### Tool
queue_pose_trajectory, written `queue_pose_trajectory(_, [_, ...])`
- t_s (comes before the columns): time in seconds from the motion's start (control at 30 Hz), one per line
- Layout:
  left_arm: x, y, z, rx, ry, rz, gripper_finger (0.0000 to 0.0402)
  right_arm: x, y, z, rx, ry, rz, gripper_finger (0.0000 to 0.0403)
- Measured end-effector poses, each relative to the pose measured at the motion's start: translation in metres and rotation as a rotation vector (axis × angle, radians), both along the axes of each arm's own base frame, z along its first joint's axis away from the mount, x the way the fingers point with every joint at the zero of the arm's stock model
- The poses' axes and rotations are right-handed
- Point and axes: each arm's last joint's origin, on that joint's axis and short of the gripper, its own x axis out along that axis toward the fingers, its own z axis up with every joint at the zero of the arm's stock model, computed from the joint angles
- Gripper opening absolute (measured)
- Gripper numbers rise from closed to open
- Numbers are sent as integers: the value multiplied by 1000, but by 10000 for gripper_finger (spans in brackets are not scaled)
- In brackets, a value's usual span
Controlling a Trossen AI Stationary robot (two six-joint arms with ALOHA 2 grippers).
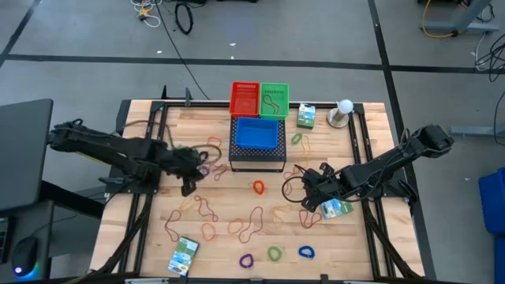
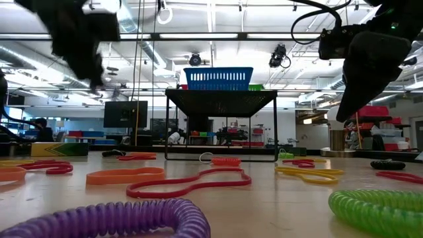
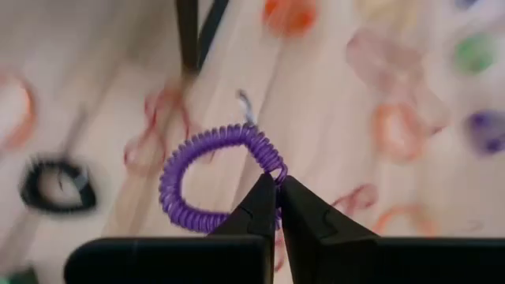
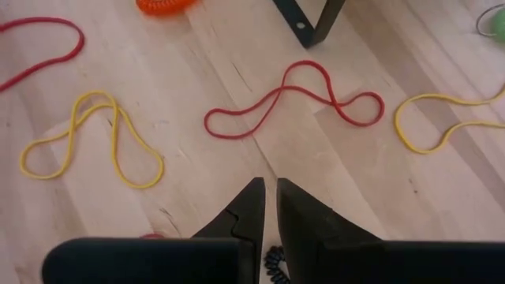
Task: Pick & Place Office Desk Supplies
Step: Put the purple spring keychain into the blue bin on the shelf
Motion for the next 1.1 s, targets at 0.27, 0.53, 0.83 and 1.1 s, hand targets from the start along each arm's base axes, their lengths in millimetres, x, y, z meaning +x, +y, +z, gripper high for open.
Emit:
queue_pose_trajectory(0.27, [31, 17, 85, 125, -201, 76, 10, 0, 0, 0, 7, -2, -6, 41])
queue_pose_trajectory(0.53, [112, 54, 106, 273, -125, 59, 10, 1, 0, 0, 10, -8, -6, 41])
queue_pose_trajectory(0.83, [175, 89, 97, 245, -82, 25, 10, 1, 0, 0, -1, -13, -11, 41])
queue_pose_trajectory(1.1, [203, 98, 69, 199, -24, -8, 13, 2, 0, 1, -5, -26, -18, 41])
